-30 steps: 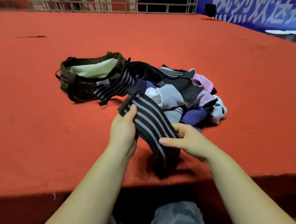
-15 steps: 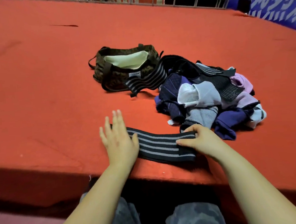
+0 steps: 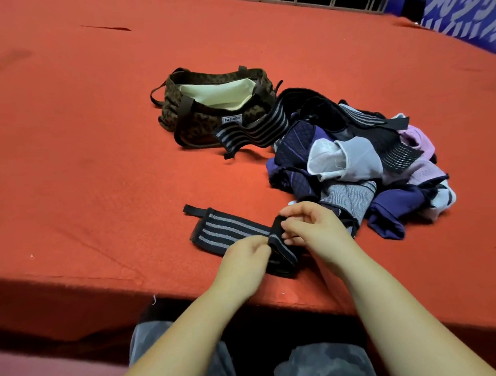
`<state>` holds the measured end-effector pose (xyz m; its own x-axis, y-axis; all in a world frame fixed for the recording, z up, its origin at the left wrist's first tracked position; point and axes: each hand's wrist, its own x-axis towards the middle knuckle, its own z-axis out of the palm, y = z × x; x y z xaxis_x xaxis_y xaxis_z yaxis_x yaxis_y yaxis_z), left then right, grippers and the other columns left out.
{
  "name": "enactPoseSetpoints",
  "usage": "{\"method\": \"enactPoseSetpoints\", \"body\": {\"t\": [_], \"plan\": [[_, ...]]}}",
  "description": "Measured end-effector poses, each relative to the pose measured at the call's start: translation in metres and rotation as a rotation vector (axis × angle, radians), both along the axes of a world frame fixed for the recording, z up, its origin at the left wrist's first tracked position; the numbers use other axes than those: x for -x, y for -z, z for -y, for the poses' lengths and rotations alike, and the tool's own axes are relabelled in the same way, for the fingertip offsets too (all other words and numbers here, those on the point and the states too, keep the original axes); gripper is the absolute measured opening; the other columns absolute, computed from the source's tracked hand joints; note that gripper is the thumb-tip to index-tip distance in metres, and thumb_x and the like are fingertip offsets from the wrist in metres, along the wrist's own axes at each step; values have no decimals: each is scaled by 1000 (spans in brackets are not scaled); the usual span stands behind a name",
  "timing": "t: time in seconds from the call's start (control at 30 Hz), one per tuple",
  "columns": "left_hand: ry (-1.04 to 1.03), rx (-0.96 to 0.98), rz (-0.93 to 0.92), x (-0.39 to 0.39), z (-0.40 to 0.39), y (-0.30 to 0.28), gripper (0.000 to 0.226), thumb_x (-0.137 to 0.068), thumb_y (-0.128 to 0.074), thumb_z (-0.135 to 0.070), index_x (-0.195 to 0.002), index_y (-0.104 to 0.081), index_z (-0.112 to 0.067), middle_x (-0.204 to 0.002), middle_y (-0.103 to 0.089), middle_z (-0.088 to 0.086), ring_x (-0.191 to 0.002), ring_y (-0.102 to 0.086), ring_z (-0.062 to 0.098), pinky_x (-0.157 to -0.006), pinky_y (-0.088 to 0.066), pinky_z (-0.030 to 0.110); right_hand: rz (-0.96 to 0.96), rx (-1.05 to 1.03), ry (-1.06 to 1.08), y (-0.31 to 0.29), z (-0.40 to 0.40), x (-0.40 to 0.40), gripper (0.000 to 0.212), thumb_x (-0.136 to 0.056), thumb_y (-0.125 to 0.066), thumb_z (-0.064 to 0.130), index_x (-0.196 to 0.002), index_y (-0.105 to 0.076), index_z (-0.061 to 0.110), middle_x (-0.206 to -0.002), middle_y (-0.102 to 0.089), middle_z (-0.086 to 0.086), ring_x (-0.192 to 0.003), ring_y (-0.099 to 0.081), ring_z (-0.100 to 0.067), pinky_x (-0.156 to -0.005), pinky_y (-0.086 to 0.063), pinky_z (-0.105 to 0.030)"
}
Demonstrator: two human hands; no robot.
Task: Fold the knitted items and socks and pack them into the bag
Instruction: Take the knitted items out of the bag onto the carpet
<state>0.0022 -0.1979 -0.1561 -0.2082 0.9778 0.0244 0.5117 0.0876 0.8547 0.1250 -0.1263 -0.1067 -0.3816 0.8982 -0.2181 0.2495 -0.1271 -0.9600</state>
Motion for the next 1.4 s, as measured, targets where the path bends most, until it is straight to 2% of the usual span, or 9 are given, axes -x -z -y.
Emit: {"method": "enactPoseSetpoints", "body": {"t": [0.27, 0.4, 0.5, 0.6, 0.73, 0.93, 1.07, 1.27, 1.4], "plan": [[-183, 43, 357, 19, -4, -10, 28, -78, -58, -42, -65, -49, -20, -63, -51, -4, -65, -49, 16, -68, -41, 40, -13, -296, -140, 5, 8, 12, 25, -82, -63, -5, -90, -64, 19, -94, -67, 3, -87, -62, -2, -86, -47, -16], [-428, -37, 23, 55, 7, -9, 26, -89, -56, -34, -69, -57, -16, -70, -62, 0, -74, -56, 22, -70, -42, 37, 331, -672, -315, 17, 15, 30, 34, -79, -67, 26, -112, -65, 27, -121, -60, 7, -114, -50, -6, -100, -32, -16], [-485, 101, -276, 79, 15, -7, 27, -88, -54, -43, -82, -66, -20, -84, -68, 4, -90, -59, 29, -80, -46, 38, 472, -690, -446, 28, 22, 48, 45, -82, -68, 31, -126, -58, 28, -141, -46, 3, -131, -36, -13, -111, -25, -28], [-503, 241, -305, 88, 18, -2, 27, -84, -57, -47, -78, -60, -20, -84, -65, 2, -92, -59, 28, -84, -46, 38, 605, -743, -503, 39, 29, 56, 49, -85, -62, 38, -133, -50, 32, -148, -36, 6, -138, -26, -12, -115, -16, -29], [-502, 302, -318, 89, 14, -3, 28, -82, -58, -45, -98, -59, -22, -98, -63, -2, -102, -57, 24, -90, -44, 38, 505, -707, -498, 44, 28, 53, 39, -89, -57, 37, -128, -57, 30, -147, -39, 6, -138, -29, -14, -116, -15, -30], [-359, 523, -292, 98, -11, -24, 16, -76, -60, -29, -75, -53, -15, -79, -62, 2, -76, -59, 24, -63, -41, 29, 684, -543, -105, 43, 17, 38, 51, -80, -66, 46, -126, -50, 29, -124, -48, 5, -116, -44, -16, -100, -35, -28], [-360, 414, -145, 93, -9, -20, 14, -77, -60, -20, -75, -47, -17, -76, -58, -2, -70, -54, 17, -60, -39, 29, 559, -422, -112, 40, 16, 43, 59, -80, -70, 32, -132, -41, 28, -120, -41, 5, -91, -52, -8, -79, -38, -16], [-526, 157, -102, 107, -9, -7, 27, -84, -61, -20, -100, -40, -21, -84, -58, -4, -86, -57, 24, -70, -40, 32, 331, -589, -106, 45, -1, 81, 41, -81, -67, 7, -116, -51, 19, -117, -38, 7, -89, -44, 2, -80, -31, -1], [-628, 85, -256, 138, -31, -1, 27, -87, -61, -24, -100, -38, -19, -93, -62, 5, -95, -58, 31, -79, -40, 37, 297, -646, -142, 53, -33, 124, 20, -82, -68, 9, -99, -57, 12, -117, -42, 8, -97, -45, -2, -89, -36, -16]]}}
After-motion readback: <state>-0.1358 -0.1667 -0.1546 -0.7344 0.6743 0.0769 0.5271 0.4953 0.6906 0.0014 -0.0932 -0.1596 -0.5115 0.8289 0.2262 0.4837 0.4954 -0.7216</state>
